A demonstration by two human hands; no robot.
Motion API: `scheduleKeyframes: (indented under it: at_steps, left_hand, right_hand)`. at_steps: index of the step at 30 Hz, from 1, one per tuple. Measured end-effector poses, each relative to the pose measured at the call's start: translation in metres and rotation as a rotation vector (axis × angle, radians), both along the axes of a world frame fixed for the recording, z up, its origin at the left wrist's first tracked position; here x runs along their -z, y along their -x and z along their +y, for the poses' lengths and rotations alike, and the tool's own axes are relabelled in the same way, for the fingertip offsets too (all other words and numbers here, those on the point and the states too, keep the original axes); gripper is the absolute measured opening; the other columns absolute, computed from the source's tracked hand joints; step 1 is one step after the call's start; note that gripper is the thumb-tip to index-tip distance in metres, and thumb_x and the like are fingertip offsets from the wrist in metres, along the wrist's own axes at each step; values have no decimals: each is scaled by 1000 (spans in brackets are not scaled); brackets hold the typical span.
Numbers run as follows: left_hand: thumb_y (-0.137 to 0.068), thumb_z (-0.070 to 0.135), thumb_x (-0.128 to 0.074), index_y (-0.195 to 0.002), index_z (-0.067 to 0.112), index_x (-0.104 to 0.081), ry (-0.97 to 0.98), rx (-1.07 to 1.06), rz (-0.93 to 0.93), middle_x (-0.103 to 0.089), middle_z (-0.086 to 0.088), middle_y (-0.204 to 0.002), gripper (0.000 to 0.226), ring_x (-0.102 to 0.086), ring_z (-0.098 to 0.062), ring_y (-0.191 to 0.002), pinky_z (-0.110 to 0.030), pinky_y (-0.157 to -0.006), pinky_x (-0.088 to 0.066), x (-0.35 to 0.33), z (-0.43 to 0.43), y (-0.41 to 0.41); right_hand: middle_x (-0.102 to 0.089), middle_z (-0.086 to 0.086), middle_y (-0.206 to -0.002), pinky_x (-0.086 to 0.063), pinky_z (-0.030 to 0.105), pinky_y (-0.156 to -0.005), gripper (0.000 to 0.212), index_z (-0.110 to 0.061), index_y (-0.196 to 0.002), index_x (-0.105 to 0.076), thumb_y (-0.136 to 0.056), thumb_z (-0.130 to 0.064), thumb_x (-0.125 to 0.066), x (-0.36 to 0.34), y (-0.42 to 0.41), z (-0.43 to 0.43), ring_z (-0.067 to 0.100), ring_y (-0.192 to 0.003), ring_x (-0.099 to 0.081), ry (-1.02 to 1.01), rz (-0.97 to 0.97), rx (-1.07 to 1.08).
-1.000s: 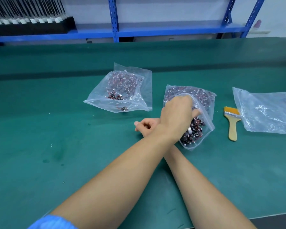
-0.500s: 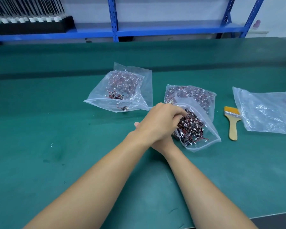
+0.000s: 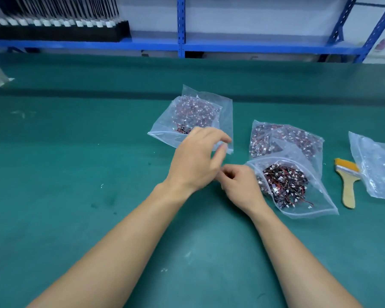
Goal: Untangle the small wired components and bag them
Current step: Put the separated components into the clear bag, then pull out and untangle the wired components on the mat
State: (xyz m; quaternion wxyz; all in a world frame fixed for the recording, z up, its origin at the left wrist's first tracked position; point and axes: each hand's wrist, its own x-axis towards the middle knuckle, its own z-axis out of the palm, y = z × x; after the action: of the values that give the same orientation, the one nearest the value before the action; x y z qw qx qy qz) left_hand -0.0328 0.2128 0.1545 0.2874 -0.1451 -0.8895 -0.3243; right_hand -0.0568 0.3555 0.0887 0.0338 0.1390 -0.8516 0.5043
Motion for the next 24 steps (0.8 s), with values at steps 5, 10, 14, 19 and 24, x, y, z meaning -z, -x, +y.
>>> scheduleKeyframes:
  at_steps: [5, 10, 14, 19, 24]
  left_hand:
    - [-102, 27, -46, -118, 21, -64, 90, -288, -222, -63, 2, -121, 25, -54, -25, -110, -36, -86, -44, -23, -38, 55]
    - [-100, 24, -50, -142, 32, -46, 537, -288, -655, -47, -6, -137, 44, -49, -34, -122, -44, -89, -44, -9, -60, 88]
    - [-96, 17, -53, -125, 35, -60, 751, -201, -628, -57, -5, -121, 35, -57, -32, -109, -41, -80, -49, 7, -64, 89]
    - [-88, 13, -63, -104, 28, -71, 649, -232, -453, -65, -3, -103, 24, -58, -28, -86, -35, -65, -44, 14, -64, 83]
    - [-86, 18, -69, -110, 21, -71, 316, -212, -347, -71, -1, -103, 24, -63, -26, -95, -38, -84, -51, 14, -73, 64]
  right_hand:
    - [-51, -7, -48, -34, 21, -54, 31, -19, -63, -71, -93, -28, -69, 4, 1, -3, 4, -48, -43, 68, -31, -18]
    - [-50, -7, -48, -34, 21, -53, 31, -17, -64, -71, -93, -28, -69, 3, -1, -4, 5, -47, -41, 75, -52, -28]
    - [-50, -6, -48, -36, 28, -55, 31, -17, -64, -71, -93, -28, -69, -2, -1, -6, 7, -48, -42, 57, -51, -23]
    - [-50, -6, -49, -36, 28, -55, 31, -17, -64, -71, -93, -27, -69, -2, -1, -5, 8, -49, -42, 61, -50, -21]
    - [-50, -7, -48, -36, 28, -55, 31, -18, -64, -71, -93, -27, -70, -2, 0, -4, 7, -48, -42, 53, -38, -17]
